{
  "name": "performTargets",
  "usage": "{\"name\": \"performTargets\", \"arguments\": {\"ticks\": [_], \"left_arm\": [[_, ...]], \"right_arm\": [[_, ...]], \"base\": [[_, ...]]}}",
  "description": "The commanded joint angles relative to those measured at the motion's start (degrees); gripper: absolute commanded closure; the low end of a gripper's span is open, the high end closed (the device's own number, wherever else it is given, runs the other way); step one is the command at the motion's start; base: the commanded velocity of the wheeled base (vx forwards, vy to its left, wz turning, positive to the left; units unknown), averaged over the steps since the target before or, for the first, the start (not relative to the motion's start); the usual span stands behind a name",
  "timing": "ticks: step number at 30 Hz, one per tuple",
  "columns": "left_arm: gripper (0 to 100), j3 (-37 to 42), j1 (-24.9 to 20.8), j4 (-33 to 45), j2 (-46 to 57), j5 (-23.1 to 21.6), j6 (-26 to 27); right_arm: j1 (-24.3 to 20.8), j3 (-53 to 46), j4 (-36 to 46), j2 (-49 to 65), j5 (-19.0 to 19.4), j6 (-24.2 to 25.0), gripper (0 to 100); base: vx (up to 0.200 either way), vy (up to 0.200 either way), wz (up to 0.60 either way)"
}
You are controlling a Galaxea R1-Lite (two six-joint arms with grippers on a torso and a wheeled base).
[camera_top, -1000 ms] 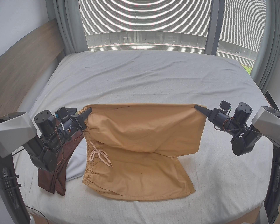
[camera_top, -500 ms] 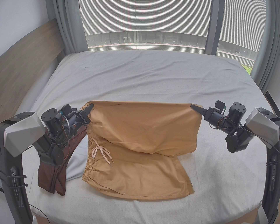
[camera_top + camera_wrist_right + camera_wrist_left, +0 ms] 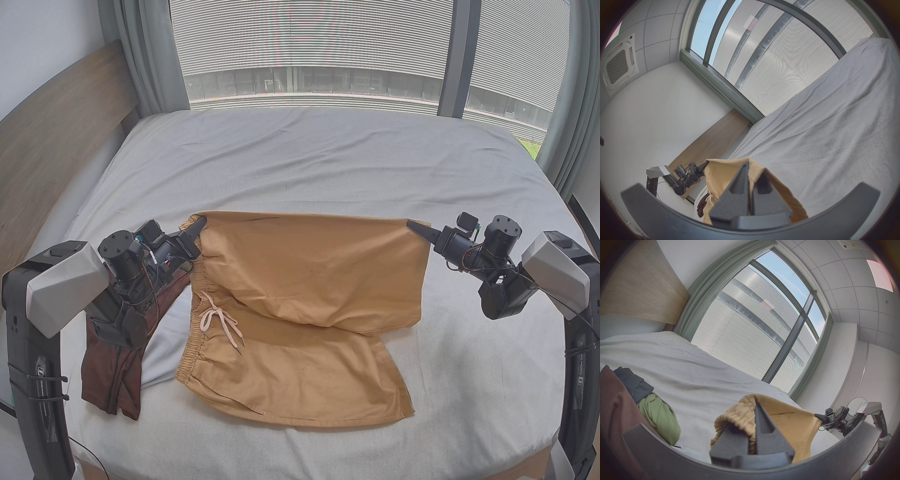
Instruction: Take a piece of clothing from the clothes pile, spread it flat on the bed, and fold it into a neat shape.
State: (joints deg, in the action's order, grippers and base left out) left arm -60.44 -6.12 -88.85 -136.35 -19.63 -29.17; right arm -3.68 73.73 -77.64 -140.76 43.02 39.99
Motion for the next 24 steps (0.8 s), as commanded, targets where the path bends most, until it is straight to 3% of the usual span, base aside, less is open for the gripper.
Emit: {"name": "performTargets", "arguments": {"ticks": [1,24], "left_arm": [[100,-1.35,-0.38,-0.01,-1.46,-0.06,-0.27],[100,-3.46,-0.38,0.08,-3.04,0.03,-1.5]], "right_arm": [[-0.27,2.74,1.44,-0.48,0.05,0.01,100],[-0.45,9.86,6.54,-3.11,-0.04,0.01,100]], "base": [[0.0,0.0,0.0],[0.0,0.0,0.0]]}}
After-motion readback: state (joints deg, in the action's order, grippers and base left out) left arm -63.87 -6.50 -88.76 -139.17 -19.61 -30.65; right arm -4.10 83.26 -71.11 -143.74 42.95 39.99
